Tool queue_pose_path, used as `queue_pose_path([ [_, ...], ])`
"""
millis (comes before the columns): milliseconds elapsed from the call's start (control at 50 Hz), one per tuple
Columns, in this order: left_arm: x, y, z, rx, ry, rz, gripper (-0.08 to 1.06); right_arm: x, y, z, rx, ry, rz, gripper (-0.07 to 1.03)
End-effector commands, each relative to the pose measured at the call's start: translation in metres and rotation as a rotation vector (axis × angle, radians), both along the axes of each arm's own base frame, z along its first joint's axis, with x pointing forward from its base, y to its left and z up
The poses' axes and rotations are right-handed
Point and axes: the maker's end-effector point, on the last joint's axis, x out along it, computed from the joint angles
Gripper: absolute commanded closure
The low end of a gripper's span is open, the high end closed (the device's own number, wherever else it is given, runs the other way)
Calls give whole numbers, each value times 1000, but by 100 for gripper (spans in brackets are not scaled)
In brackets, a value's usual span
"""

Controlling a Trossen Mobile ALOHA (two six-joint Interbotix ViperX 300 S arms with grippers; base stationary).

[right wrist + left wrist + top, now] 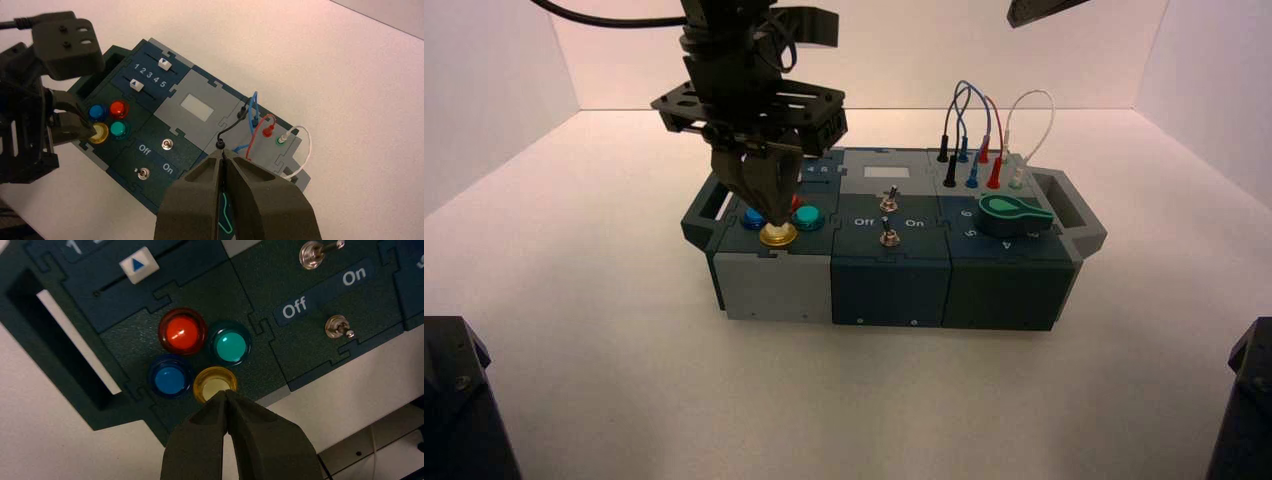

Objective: Push the yellow button with the left gripper.

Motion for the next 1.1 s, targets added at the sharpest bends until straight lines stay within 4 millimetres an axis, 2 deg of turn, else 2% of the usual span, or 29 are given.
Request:
queue_pose_path([
  [20, 8, -10, 14, -38, -34, -3, 101, 2, 3, 7, 13, -17, 5, 99],
  [220, 9, -12, 28, -65, -57, -5, 101, 2, 3, 7, 15, -20, 5, 99],
  [320, 10, -11, 27, -63, -59, -6, 101, 2, 3, 7, 15, -18, 5, 99],
  [640, 1, 0, -22, 54, 38, -17, 101, 2, 3, 7, 18, -21, 5, 99],
  [760, 0, 0, -27, 65, 49, -18, 101, 2, 4, 7, 18, -19, 6, 99],
  [880, 1, -1, -15, 37, 25, -15, 101, 2, 3, 7, 17, -20, 5, 99],
  [1100, 1, -1, 31, -74, -69, 5, 101, 0, 3, 9, 26, -27, 4, 99],
])
